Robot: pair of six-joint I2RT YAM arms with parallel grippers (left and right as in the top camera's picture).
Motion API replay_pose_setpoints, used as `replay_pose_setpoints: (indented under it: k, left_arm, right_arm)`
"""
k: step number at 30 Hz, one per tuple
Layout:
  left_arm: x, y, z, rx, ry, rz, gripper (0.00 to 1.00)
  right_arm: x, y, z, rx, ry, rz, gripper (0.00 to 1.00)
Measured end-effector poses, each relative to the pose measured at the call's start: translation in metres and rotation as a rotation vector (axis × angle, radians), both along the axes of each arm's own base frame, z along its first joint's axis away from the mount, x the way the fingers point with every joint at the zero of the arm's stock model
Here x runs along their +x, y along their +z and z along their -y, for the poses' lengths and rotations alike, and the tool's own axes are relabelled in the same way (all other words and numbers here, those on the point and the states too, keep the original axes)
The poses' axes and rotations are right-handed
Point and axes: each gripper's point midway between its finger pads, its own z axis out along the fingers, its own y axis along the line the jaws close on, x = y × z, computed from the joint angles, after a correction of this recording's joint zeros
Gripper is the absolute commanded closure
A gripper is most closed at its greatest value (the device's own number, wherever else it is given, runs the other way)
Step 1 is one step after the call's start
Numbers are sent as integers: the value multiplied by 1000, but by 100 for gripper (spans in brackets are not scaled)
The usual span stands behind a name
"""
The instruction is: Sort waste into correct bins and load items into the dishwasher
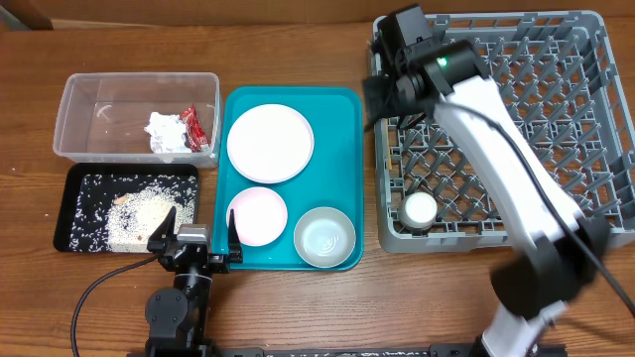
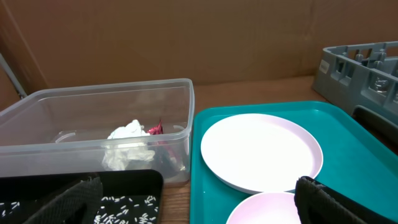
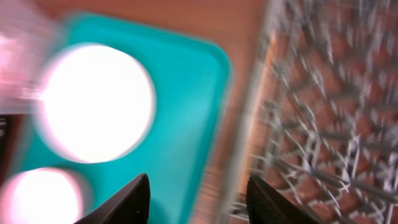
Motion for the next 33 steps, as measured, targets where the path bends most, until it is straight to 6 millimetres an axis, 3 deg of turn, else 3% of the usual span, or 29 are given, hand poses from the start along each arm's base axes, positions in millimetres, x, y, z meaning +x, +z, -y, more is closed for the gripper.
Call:
replay_pose_setpoints:
  k: [1, 2, 3, 6, 8, 10, 13, 18, 21, 26, 33]
  left_arm:
    - [0, 0, 0, 0, 0, 0, 0]
    - [0, 0, 0, 0, 0, 0, 0]
    - [0, 0, 0, 0, 0, 0, 0]
    - [0, 0, 0, 0, 0, 0, 0]
    - [0, 0, 0, 0, 0, 0, 0]
    - [0, 0, 0, 0, 0, 0, 0]
    - [0, 0, 0, 0, 0, 0, 0]
    - [0, 0, 0, 0, 0, 0, 0]
    - [0, 0, 0, 0, 0, 0, 0]
    - [0, 0, 0, 0, 0, 0, 0]
    - [0, 0, 0, 0, 0, 0, 0]
  right_arm:
    - [-11, 25, -10, 23, 32, 60, 43]
    - [-24, 51, -18, 46, 59, 122, 18]
    - [-38, 75, -26, 67, 88, 178, 0]
    - [-80, 140, -35, 134, 152, 331, 0]
    - [-102, 167, -32, 165, 172, 391, 0]
    - [-115, 179, -26, 176, 174, 415, 0]
    - [-126, 175, -16, 151, 170, 391, 0]
    - [-151, 129, 6, 13, 179, 195, 0]
    - [-165, 116, 13, -22, 193, 118, 0]
    - [-183, 110, 4, 32, 253, 36, 0]
    - [-187, 115, -6, 93, 288, 31, 0]
